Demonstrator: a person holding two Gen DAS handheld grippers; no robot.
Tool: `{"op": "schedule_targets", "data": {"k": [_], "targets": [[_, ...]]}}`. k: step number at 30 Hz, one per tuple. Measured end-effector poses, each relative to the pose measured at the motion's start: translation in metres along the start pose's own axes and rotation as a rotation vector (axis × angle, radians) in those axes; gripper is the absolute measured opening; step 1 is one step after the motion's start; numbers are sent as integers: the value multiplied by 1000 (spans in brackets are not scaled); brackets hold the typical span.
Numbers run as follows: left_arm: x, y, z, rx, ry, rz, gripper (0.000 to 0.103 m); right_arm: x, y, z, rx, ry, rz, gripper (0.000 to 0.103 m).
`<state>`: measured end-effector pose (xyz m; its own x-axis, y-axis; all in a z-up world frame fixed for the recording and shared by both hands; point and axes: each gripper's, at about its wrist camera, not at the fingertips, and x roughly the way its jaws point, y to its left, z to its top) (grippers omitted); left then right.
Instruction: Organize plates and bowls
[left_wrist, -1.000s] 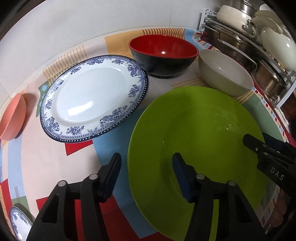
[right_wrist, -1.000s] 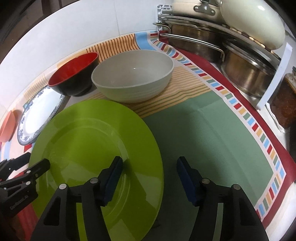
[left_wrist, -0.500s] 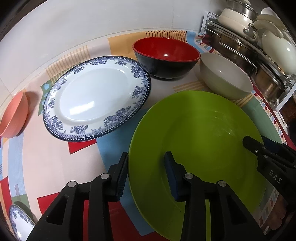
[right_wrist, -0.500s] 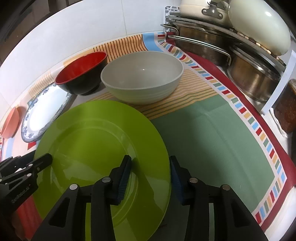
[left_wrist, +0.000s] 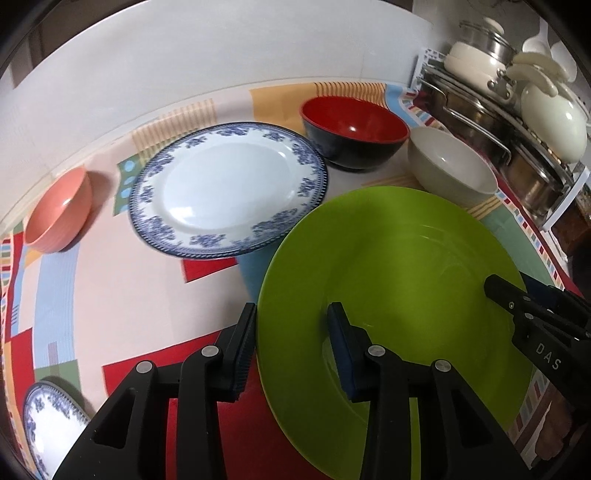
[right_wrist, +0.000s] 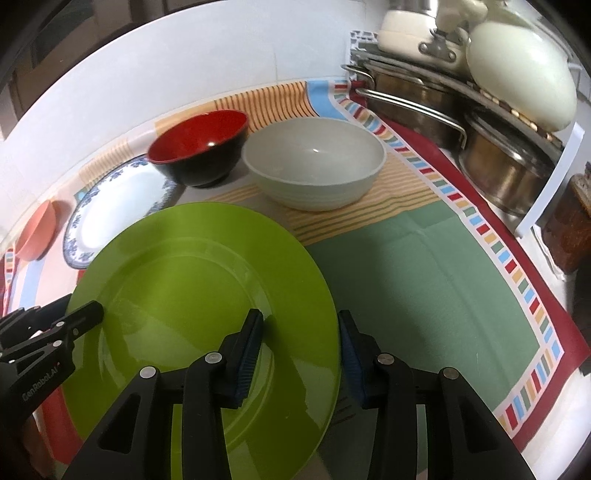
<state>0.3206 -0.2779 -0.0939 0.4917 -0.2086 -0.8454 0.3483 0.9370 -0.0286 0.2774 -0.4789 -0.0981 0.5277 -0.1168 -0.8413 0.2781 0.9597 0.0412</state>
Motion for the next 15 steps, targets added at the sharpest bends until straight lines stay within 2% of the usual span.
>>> {"op": "schedule_targets", "data": {"k": [15], "targets": [[-42, 54, -29, -96, -62, 32, 37, -36, 52, -9, -85, -59, 34, 42]]}}
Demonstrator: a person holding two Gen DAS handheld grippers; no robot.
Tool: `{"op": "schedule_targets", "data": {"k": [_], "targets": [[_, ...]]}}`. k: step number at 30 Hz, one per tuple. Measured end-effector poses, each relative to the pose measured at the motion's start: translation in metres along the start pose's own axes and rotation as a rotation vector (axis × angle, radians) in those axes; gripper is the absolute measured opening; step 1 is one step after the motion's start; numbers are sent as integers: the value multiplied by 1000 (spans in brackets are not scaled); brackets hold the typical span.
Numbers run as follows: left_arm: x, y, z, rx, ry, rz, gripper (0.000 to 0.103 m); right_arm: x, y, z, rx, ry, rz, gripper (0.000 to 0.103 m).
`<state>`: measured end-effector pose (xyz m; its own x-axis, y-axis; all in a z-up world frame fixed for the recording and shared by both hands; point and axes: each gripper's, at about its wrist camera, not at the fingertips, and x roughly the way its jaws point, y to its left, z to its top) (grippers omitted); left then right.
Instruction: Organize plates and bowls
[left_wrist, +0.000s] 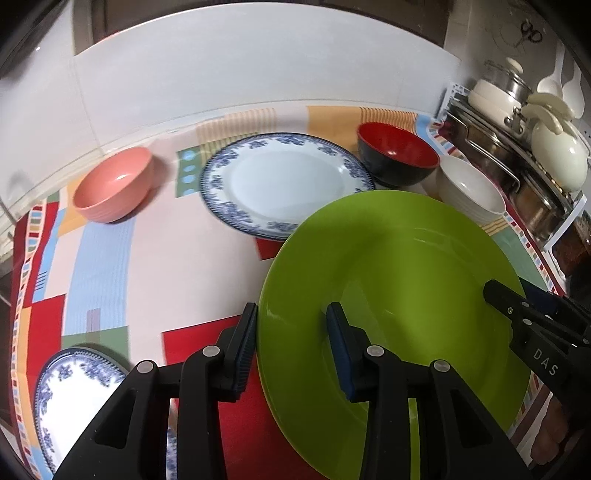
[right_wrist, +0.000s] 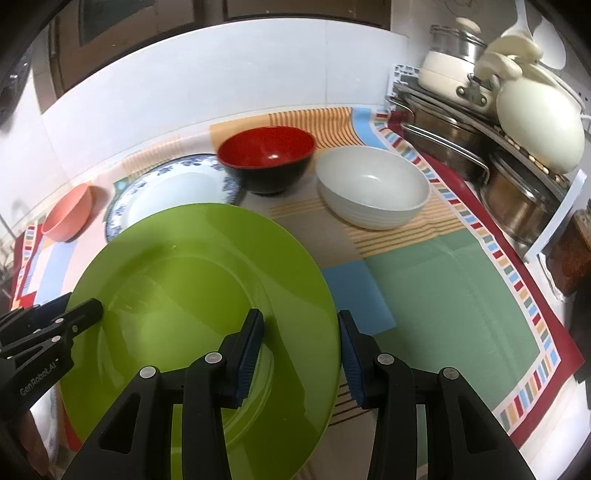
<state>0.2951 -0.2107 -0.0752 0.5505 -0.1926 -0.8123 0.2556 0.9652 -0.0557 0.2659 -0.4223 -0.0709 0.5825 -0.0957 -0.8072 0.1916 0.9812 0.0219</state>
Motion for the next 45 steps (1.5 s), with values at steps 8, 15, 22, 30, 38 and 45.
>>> {"op": "schedule_targets", "data": {"k": [8, 15, 22, 30, 38, 45], "targets": [[-25, 33, -13, -41, -30, 38, 36, -14, 32, -4, -32, -10, 31, 42], [-46, 63, -27, -85, -46, 69, 36, -27, 65, -10, -70, -24, 66, 42], [-66, 93, -42, -125, -63, 94, 36, -40, 99, -18, -112, -38, 93, 42], [-85, 129, -58, -161, -75, 126, 36, -52, 135, -26, -153, -48, 124, 42], [-99, 167, -75, -199, -72, 154, 36, -60, 172, -34, -189, -48, 156, 42], [-106, 195, -89, -230, -56, 174, 36, -63, 203, -41, -220, -38, 177, 42]]}}
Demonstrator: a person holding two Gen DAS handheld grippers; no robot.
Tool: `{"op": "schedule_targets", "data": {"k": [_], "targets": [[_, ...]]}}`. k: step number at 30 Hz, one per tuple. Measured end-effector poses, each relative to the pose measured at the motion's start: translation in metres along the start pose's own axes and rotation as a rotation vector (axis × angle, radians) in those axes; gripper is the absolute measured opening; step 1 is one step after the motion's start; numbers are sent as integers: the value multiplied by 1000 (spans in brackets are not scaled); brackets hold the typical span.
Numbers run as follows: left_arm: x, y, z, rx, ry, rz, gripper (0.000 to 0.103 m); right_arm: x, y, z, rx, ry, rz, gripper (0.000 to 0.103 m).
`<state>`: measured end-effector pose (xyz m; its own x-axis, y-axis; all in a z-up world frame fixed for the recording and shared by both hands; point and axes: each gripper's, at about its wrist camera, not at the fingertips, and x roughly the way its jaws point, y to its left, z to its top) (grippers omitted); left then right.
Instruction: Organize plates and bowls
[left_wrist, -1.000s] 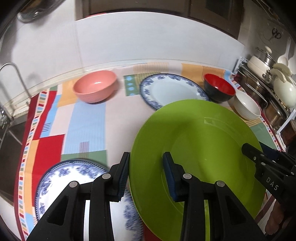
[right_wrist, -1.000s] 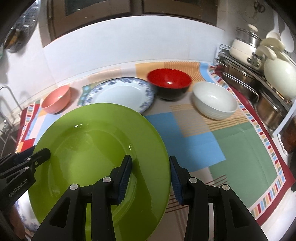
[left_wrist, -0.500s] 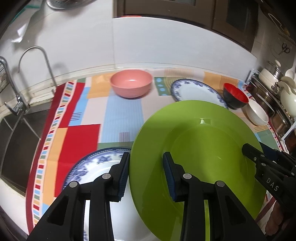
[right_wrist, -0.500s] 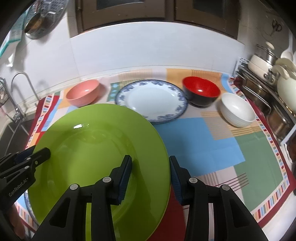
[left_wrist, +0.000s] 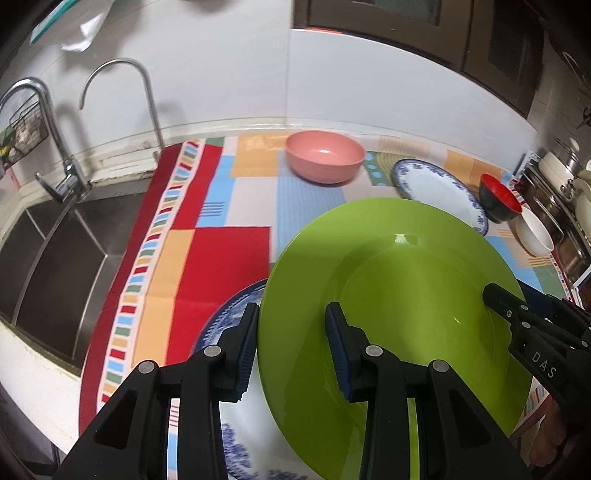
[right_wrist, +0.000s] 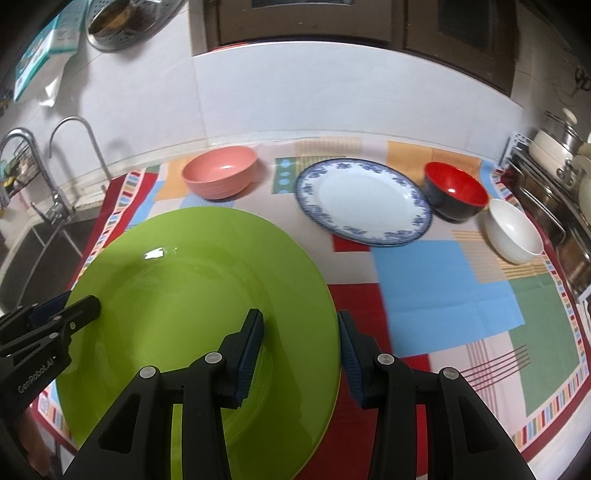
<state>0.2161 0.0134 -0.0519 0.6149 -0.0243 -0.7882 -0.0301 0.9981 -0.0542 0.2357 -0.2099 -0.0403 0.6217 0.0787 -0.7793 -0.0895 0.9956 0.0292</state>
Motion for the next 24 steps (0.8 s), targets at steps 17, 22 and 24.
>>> {"op": "schedule_targets", "data": {"k": [17, 22, 24], "targets": [[16, 55, -30, -52, 94, 45, 36, 27, 61, -20, -64, 95, 53, 42], [25, 59, -37, -56, 126, 39, 36, 34, 67, -27, -69, 125, 48, 42], [28, 61, -39, -59, 136, 38, 36, 37, 68, -30, -68, 137, 45, 42]]}}
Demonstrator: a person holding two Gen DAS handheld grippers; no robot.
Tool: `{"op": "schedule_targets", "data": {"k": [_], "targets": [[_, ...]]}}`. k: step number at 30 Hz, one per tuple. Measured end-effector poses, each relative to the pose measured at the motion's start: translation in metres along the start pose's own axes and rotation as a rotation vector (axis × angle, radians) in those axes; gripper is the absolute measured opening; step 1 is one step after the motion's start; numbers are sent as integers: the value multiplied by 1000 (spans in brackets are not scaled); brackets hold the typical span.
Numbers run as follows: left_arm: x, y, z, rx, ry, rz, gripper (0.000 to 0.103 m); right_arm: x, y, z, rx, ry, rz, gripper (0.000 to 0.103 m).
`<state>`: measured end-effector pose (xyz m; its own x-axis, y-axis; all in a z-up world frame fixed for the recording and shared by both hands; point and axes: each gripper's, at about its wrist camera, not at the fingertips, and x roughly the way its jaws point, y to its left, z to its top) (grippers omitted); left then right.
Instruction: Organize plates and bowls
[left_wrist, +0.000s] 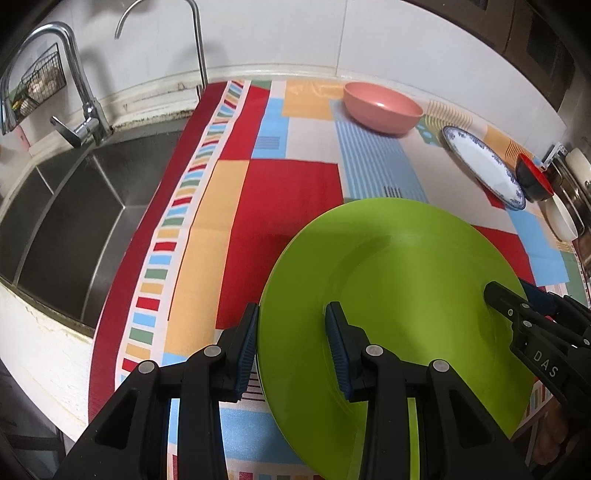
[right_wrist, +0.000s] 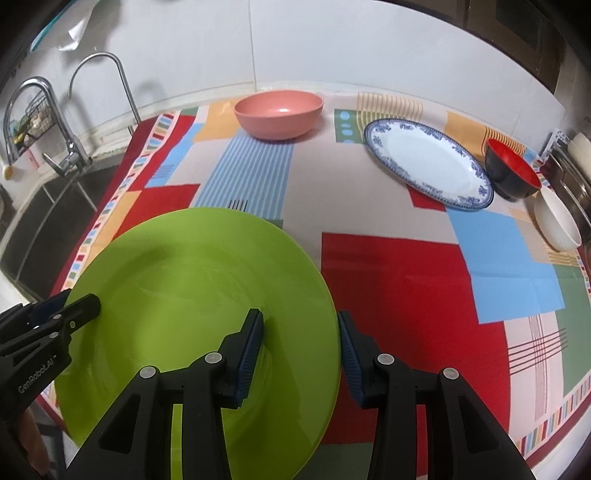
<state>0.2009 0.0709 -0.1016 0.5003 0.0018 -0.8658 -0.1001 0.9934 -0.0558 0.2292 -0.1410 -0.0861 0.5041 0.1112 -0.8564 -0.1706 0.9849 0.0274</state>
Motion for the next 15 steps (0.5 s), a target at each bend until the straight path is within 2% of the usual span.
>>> {"op": "schedule_targets", "data": {"k": [15], "targets": [[12, 3, -3, 6, 17, 11, 36, 14, 6, -7, -16, 29, -11, 42]]}}
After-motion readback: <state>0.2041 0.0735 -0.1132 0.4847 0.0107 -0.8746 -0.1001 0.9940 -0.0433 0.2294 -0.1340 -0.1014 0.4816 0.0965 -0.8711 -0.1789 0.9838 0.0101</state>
